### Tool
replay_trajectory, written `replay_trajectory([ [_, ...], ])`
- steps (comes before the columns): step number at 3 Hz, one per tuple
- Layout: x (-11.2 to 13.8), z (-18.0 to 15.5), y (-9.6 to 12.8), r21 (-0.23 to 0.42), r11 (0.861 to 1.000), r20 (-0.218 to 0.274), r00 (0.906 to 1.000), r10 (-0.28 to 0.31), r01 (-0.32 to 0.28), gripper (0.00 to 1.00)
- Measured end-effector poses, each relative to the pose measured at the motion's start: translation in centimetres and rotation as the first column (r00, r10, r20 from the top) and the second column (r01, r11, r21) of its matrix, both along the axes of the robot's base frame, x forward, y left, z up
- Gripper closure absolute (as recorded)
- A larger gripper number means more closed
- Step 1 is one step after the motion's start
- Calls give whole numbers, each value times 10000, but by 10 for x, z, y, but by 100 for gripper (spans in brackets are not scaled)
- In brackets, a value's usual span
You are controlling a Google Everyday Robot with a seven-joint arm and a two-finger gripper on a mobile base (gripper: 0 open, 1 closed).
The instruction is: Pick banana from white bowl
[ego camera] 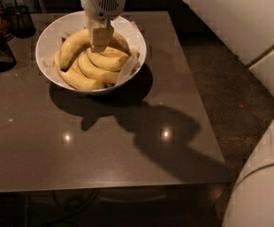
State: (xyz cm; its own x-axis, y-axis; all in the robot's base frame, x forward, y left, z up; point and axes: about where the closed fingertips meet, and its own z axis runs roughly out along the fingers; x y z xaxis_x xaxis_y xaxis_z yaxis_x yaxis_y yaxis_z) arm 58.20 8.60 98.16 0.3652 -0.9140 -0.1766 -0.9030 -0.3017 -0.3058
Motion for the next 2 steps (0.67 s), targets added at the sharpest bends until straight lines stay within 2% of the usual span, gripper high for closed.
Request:
replay_trajectory([
  [2,-25,31,0,103,9999,783,9969,-32,24,100],
])
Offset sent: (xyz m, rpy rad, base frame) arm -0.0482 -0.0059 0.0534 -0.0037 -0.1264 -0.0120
